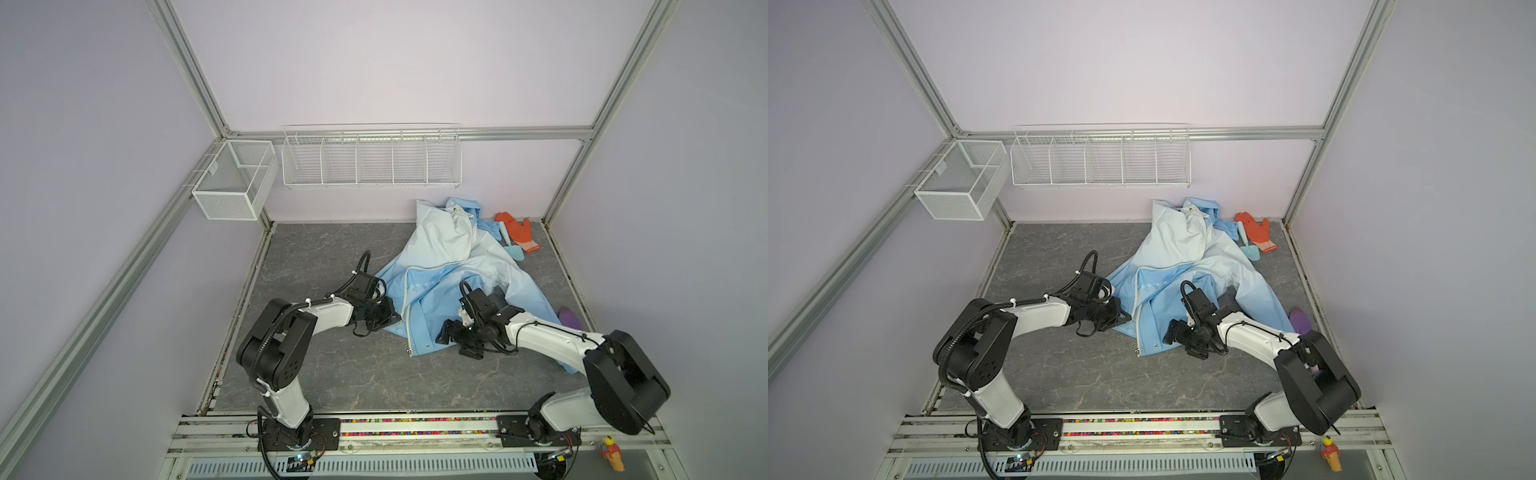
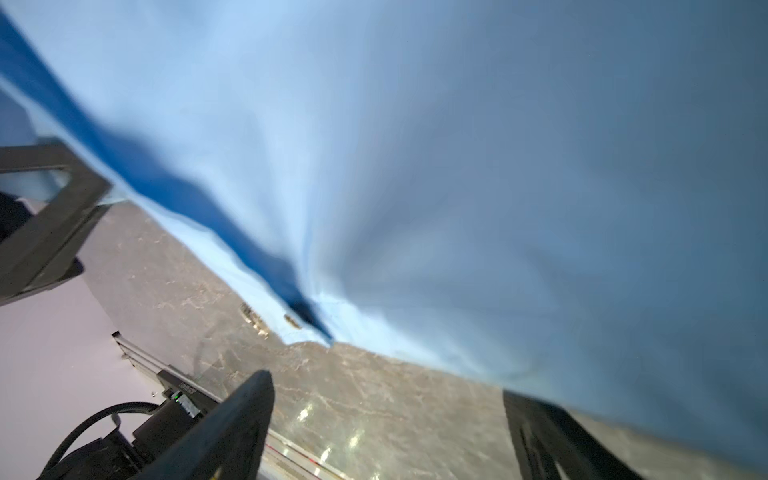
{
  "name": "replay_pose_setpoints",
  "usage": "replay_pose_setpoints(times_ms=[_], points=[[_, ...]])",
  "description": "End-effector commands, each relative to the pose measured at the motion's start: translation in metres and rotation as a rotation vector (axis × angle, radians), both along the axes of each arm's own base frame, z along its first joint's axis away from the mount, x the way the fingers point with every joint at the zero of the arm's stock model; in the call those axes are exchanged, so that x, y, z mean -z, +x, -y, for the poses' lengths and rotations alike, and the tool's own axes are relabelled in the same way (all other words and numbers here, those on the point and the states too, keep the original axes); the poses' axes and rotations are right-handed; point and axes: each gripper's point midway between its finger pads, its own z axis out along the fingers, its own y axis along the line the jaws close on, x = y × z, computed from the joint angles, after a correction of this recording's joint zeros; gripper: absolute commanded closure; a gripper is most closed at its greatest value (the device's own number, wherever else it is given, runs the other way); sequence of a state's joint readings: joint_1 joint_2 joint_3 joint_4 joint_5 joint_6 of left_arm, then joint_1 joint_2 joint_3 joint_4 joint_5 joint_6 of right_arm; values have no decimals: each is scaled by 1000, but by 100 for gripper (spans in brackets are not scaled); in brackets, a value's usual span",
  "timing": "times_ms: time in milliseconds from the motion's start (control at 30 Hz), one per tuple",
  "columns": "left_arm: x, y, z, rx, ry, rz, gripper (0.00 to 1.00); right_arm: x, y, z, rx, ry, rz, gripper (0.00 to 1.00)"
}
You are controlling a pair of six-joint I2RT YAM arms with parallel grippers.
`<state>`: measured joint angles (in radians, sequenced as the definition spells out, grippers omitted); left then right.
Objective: Zip up the jacket
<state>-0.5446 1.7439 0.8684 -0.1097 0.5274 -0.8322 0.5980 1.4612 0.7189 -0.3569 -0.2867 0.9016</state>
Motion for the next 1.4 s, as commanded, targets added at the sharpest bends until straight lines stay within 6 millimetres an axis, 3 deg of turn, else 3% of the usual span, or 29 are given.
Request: replay_pose_setpoints(times_ms=[0, 133, 400, 767, 1167, 1367], points=[[2, 0, 5, 26, 0, -13, 100, 20, 5, -5, 19, 0, 10, 14], [7, -1, 5, 31, 5, -27, 100, 18, 10, -20, -16, 49, 54, 17], [12, -7, 5, 35, 22, -41, 100, -3, 8, -75, -138, 204, 133, 21], [24, -20, 1, 40, 46, -73, 100, 10, -12, -121, -179, 257, 78, 32], [25, -29, 0, 64, 43, -77, 100, 19, -15, -121, -139, 208, 64, 56], [23, -28, 1, 65, 37, -73, 100, 17, -12, -125, -141, 209, 67, 62]])
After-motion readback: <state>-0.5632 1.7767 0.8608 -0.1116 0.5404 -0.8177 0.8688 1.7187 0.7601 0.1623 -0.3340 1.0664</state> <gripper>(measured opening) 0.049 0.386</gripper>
